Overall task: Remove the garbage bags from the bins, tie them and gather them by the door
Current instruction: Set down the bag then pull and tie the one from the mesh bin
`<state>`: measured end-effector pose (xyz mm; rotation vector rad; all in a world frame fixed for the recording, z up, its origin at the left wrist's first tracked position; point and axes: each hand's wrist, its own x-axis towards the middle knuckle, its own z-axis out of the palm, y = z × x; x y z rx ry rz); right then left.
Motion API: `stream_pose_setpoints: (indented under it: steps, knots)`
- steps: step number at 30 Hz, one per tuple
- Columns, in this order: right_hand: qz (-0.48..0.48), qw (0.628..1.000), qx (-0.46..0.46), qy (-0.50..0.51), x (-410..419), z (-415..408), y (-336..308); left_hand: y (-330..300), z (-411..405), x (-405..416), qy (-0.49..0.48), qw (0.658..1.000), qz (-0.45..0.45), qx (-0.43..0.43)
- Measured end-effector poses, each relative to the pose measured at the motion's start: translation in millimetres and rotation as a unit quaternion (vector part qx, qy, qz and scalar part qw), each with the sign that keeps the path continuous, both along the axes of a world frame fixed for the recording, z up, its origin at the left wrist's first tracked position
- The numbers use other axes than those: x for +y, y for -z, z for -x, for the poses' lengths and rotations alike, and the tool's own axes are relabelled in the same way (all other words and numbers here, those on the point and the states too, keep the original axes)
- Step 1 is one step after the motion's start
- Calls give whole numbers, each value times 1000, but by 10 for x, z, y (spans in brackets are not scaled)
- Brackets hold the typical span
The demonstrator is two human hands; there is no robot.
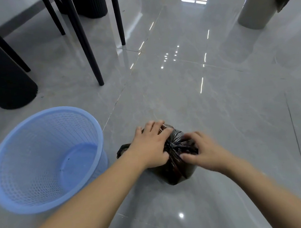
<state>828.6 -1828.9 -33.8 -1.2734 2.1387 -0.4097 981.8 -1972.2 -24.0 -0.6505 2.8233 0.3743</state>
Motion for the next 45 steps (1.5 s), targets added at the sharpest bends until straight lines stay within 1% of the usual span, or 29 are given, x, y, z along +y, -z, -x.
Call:
stream_pose_setpoints:
  steps: [1,2,3,5,7,9,12,14,19,21,24,28,33,38,42,45]
  knots:
    - [-5,998,53,-44,-4,-21,27,91,35,-6,18,998,47,-30]
    - [-5,993,97,-66,-24,-38,23,150,59,-26,29,995,82,-46]
    - [6,991,121,-60,-59,-42,-3,167,77,-52,32,993,106,-43]
    - [42,989,143,-1,-160,-8,-90,106,121,-131,24,992,123,2]
    - [85,983,145,76,-324,58,-296,-81,152,-248,3,991,119,65]
    - [123,978,127,115,-536,88,-589,-347,148,-425,-34,988,96,117]
    - [179,969,129,112,-915,31,-1079,-802,50,-743,-91,979,58,171]
    - [222,960,143,94,-1197,-83,-1395,-1144,-99,-957,-121,969,54,209]
    - [323,934,148,36,-2050,-658,-2100,-1836,-763,-1448,-235,924,93,287]
    - [356,924,138,6,-2433,-1001,-2276,-2000,-1136,-1640,-283,903,125,299]
    - [381,914,133,-35,-2983,-1628,-2408,-2148,-1788,-1922,-355,861,165,324]
    - [380,912,114,-103,-3602,-2616,-2425,-2156,-2805,-2226,-429,815,209,327]
    - [362,913,63,-178,-4172,-3928,-2271,-1919,-4059,-2473,-517,763,202,330]
    - [297,925,13,-236,-4423,-5099,-1890,-1444,-5091,-2550,-587,724,193,308]
    - [226,934,3,-276,-4495,-5822,-1458,-918,-5743,-2508,-641,692,170,285]
    - [172,940,-9,-296,-4565,-6276,-1185,-573,-6167,-2463,-670,678,161,258]
